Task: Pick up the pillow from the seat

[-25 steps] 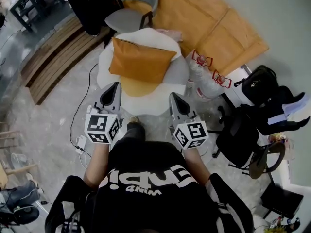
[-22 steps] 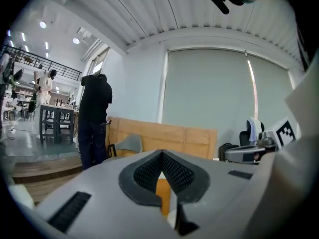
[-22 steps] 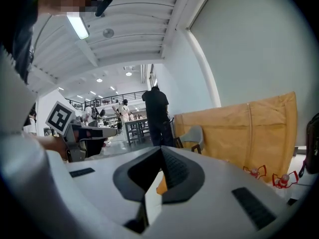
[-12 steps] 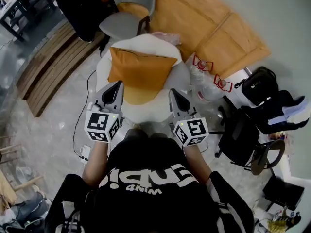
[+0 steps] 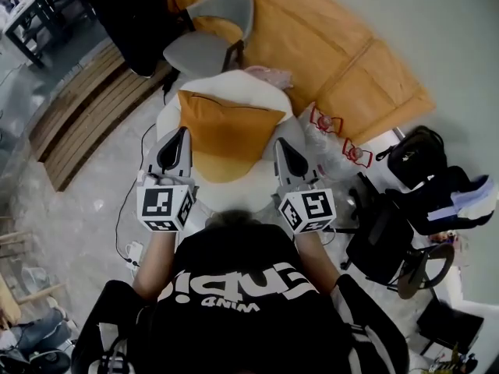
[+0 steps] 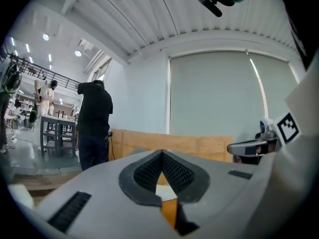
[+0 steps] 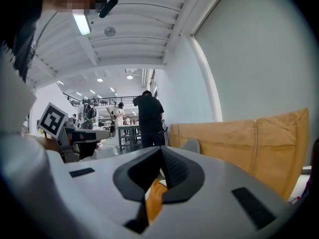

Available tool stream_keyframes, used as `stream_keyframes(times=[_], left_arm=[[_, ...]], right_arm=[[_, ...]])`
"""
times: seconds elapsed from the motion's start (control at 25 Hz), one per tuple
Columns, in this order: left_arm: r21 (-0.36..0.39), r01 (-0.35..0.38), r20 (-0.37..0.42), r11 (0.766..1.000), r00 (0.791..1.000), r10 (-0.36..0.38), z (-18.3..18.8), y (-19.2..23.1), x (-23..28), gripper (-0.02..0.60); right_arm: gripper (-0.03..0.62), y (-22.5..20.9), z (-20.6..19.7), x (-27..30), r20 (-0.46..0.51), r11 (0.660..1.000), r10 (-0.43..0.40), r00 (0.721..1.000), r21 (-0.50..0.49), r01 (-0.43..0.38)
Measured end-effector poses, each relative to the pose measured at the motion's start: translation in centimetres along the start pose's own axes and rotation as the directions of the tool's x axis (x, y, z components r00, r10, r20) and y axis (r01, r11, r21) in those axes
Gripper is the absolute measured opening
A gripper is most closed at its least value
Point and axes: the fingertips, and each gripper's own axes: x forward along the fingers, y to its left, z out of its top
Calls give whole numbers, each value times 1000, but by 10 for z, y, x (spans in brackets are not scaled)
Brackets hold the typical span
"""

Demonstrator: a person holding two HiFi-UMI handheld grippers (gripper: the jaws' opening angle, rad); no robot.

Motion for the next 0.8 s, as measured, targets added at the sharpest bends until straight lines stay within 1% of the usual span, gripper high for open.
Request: stream_keyframes(times=[0.16, 0.36, 0.64, 0.8], left_arm=[[-4, -24, -7, 1000, 1000, 24, -2, 2, 12, 9], [0, -47, -57, 999, 997, 47, -17, 6, 24, 9], [10, -23, -115, 1000, 993, 24, -43, 7, 54, 9], [1, -11, -145, 1000, 989, 11, -68, 11, 73, 9]], right_arm=[[21, -12, -1, 13, 5, 1000, 23, 1000, 8, -23], [21, -21, -11, 25, -9, 998, 47, 999, 29, -47], [21, -42, -34, 47, -40, 998, 36, 999, 60, -34], [21, -55, -55, 61, -66, 997, 23, 998, 71, -18]])
